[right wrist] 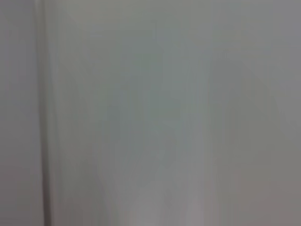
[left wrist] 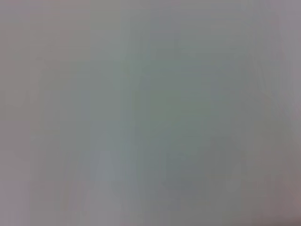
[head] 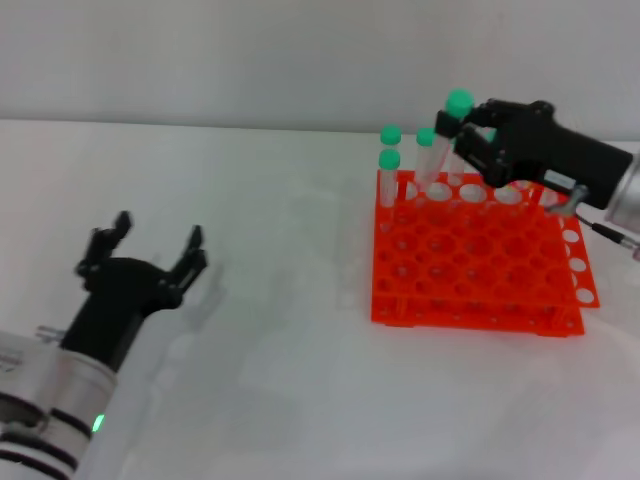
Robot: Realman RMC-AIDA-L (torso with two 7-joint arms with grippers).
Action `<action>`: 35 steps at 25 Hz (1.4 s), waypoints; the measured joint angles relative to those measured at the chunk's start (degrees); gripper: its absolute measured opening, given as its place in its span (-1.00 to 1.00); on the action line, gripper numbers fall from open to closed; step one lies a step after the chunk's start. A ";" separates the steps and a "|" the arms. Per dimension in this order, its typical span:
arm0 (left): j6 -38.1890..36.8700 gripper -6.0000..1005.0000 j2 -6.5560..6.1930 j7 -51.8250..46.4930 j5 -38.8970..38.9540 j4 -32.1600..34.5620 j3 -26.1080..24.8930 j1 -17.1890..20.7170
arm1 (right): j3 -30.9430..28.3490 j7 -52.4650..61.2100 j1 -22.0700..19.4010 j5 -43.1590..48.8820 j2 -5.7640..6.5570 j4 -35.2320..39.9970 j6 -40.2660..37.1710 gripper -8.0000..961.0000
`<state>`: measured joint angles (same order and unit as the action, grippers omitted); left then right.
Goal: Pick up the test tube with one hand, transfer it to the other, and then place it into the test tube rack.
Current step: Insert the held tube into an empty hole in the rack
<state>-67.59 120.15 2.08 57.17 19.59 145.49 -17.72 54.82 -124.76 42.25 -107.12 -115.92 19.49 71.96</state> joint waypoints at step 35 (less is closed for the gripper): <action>-2.71 0.77 -0.18 -6.12 2.69 -3.42 0.23 -0.15 | 10.41 0.24 5.06 -6.06 -0.26 -3.52 -17.21 -0.57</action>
<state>-70.31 119.97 -4.04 59.86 16.17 145.72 -17.86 65.23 -124.52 47.32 -113.18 -116.18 15.97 54.74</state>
